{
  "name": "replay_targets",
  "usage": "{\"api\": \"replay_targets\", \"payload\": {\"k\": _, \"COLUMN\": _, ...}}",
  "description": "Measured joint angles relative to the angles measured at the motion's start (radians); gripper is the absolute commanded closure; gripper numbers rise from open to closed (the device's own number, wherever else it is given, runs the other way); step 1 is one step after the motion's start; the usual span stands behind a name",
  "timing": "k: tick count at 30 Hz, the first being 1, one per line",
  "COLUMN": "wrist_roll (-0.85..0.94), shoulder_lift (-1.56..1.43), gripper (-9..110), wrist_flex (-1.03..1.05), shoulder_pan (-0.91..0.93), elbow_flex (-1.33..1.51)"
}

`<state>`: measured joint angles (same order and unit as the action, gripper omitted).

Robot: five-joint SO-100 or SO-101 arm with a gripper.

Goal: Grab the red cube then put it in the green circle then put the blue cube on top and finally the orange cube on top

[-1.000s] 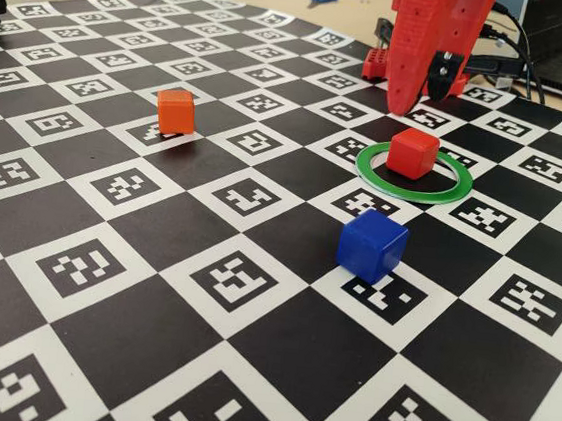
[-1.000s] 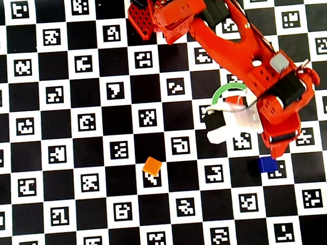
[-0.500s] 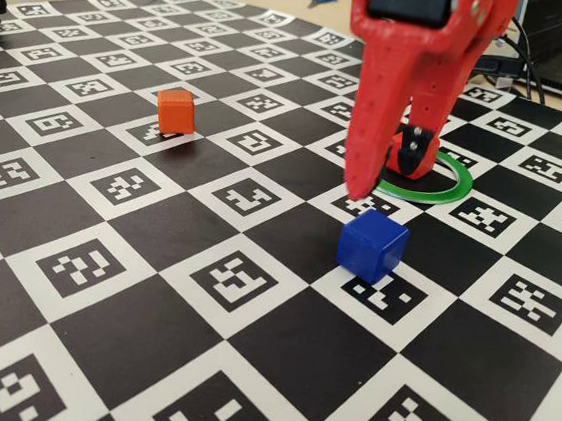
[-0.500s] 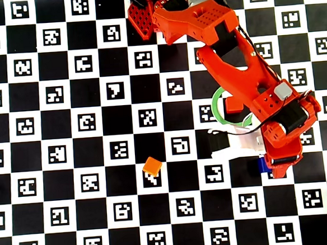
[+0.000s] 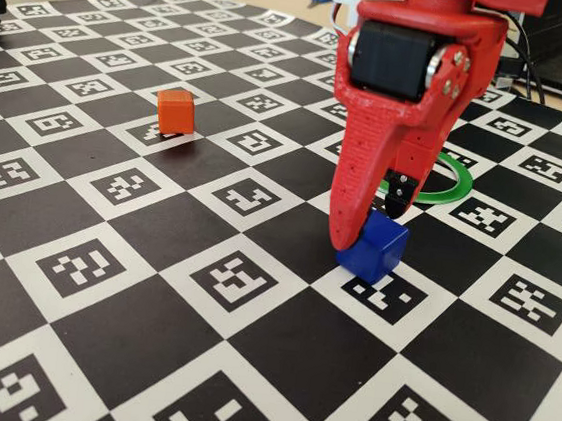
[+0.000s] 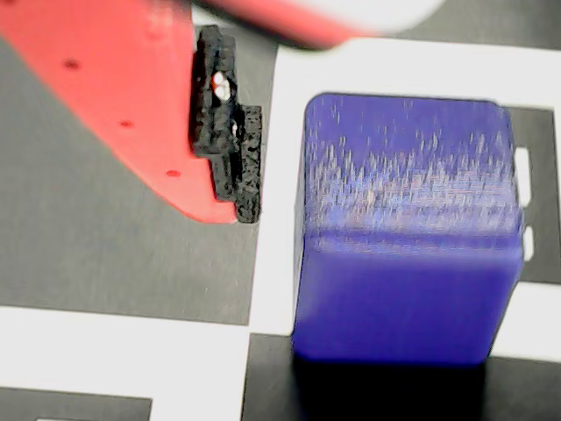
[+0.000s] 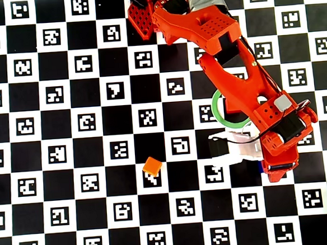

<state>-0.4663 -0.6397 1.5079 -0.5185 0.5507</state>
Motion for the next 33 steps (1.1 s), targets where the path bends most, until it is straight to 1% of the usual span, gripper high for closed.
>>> {"api": "replay_targets", "payload": {"k": 9, "wrist_roll": -0.009, "shoulder_lift": 0.031, "gripper": 75, "wrist_flex": -0.025, "shoulder_pan": 0.0, "elbow_flex": -0.012}}
{"api": "replay_targets", "payload": {"k": 17, "wrist_roll": -0.025, "shoulder_lift": 0.031, "gripper": 86, "wrist_flex": -0.026, "shoulder_pan": 0.0, "elbow_flex": -0.012}}
{"api": "replay_targets", "payload": {"k": 23, "wrist_roll": -0.034, "shoulder_lift": 0.031, "gripper": 90, "wrist_flex": -0.034, "shoulder_pan": 0.0, "elbow_flex": -0.012}}
{"api": "replay_targets", "payload": {"k": 33, "wrist_roll": -0.034, "shoulder_lift": 0.026, "gripper": 92, "wrist_flex": -0.049, "shoulder_pan": 0.0, "elbow_flex": -0.006}}
